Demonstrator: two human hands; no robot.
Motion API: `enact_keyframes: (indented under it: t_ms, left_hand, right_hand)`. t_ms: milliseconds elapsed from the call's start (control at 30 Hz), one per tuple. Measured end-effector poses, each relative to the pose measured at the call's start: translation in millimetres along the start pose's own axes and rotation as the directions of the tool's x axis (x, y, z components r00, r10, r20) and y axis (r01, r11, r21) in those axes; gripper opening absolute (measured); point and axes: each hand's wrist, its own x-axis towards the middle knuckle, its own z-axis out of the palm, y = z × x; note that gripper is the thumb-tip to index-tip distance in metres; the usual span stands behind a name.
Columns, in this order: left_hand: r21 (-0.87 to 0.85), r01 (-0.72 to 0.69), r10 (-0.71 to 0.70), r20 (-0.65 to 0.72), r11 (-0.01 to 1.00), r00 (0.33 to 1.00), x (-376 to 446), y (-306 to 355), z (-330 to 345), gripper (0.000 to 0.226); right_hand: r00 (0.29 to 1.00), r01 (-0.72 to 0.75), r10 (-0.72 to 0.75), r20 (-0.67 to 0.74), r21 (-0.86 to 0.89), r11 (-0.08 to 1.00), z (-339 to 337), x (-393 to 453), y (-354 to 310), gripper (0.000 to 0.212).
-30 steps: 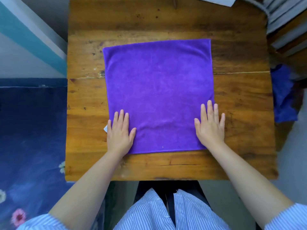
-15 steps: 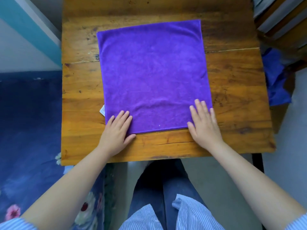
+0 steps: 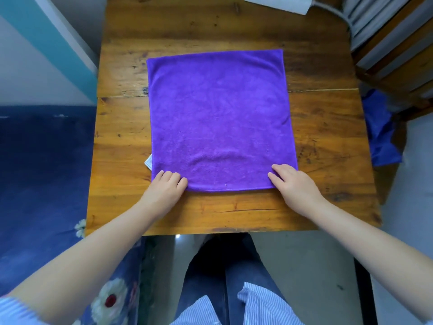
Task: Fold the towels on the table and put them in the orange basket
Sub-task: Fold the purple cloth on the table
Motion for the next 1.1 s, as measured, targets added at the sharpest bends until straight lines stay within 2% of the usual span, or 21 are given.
enact_keyframes:
  t_ms: [100, 167, 233, 333, 367, 400, 433, 500, 533, 600, 667, 700, 767, 867, 967, 1033, 1100]
  left_hand:
    - [0.028, 0.053, -0.055, 0.046, 0.998, 0.997, 3.7, 4.3, -2.6, 0.033]
    - [0.003, 0.107, -0.107, 0.047, 0.994, 0.993, 4.5, 4.8, -1.5, 0.037]
    - [-0.064, 0.183, -0.179, 0.06, 0.981, 0.982, 2.5, 3.1, -2.7, 0.036]
    - [-0.217, 0.255, -0.241, 0.091, 0.942, 0.966, -3.6, -3.7, -3.5, 0.021]
    - [-0.289, 0.299, -0.275, 0.122, 0.909, 0.954, -5.3, -6.6, -4.5, 0.011]
    - [-0.346, 0.337, -0.279, 0.207, 0.876, 0.938, -7.0, -10.1, -4.0, 0.01]
    - [-0.403, 0.382, -0.244, 0.352, 0.832, 0.904, -6.9, -14.4, -5.3, 0.019]
    - [-0.463, 0.536, -0.119, 0.669, 0.706, 0.734, -6.4, -20.3, -15.2, 0.024]
    - [-0.477, 0.601, -0.064, 0.747, 0.641, 0.662, -6.3, -21.8, -20.1, 0.019]
    - [-0.475, 0.674, 0.018, 0.824, 0.566, 0.566, -9.5, -23.4, -29.7, 0.009]
    - [-0.481, 0.713, 0.061, 0.847, 0.511, 0.527, -13.1, -25.2, -34.3, 0.011]
    - [-0.498, 0.727, 0.067, 0.843, 0.472, 0.534, -14.0, -26.9, -34.1, 0.011]
    - [-0.55, 0.721, 0.04, 0.805, 0.421, 0.591, -9.4, -31.9, -36.2, 0.008]
    - [-0.639, 0.68, -0.015, 0.725, 0.358, 0.689, -0.5, -41.8, -45.2, 0.01]
    - [-0.735, 0.633, -0.076, 0.637, 0.243, 0.767, 11.3, -48.9, -54.0, 0.017]
    - [-0.809, 0.581, -0.219, 0.552, 0.093, 0.804, 21.7, -50.9, -56.1, 0.013]
    - [-0.863, 0.494, -0.388, 0.493, -0.103, 0.779, 31.8, -54.9, -53.2, 0.02]
  right_hand:
    - [1.0, -0.025, 0.025, -0.017, -0.018, 1.0, -3.4, 6.6, -6.0, 0.032]
    - [0.992, -0.083, 0.087, -0.092, 0.05, 0.995, -1.5, 12.1, -8.7, 0.023]
    - [0.975, -0.1, 0.126, -0.182, 0.148, 0.984, -3.6, 16.9, -9.6, 0.015]
    - [0.973, -0.08, 0.127, -0.194, 0.231, 0.97, -15.7, 15.8, -8.8, 0.011]
    - [0.98, -0.095, 0.137, -0.147, 0.262, 0.96, -19.2, 13.7, -7.1, 0.013]
    - [0.987, -0.138, 0.158, -0.042, 0.304, 0.943, -23.8, 10.6, -5.6, 0.015]
    - [0.981, -0.192, 0.167, 0.102, 0.344, 0.919, -28.4, 8.8, -3.7, 0.017]
    - [0.914, -0.301, 0.141, 0.38, 0.403, 0.864, -29.1, 5.5, -4.4, 0.031]
    - [0.871, -0.335, 0.115, 0.477, 0.408, 0.849, -30.8, 6.2, -8.0, 0.038]
    - [0.78, -0.406, 0.066, 0.623, 0.423, 0.81, -32.3, 11.1, -19.2, 0.041]
    - [0.699, -0.492, 0.039, 0.714, 0.441, 0.75, -30.5, 15.1, -26.3, 0.038]
    - [0.689, -0.52, 0.046, 0.724, 0.448, 0.727, -30.2, 17.1, -27.1, 0.037]
    - [0.72, -0.552, 0.107, 0.685, 0.472, 0.687, -32.0, 20.7, -22.0, 0.037]
    - [0.807, -0.561, 0.243, 0.537, 0.572, 0.598, -35.4, 19.8, -4.0, 0.038]
    - [0.847, -0.532, 0.358, 0.393, 0.637, 0.558, -37.8, 11.9, 15.5, 0.034]
    - [0.85, -0.513, 0.428, 0.308, 0.671, 0.536, -37.9, 7.3, 25.0, 0.023]
    - [0.818, -0.515, 0.517, 0.253, 0.724, 0.459, -35.9, 4.4, 31.6, 0.013]
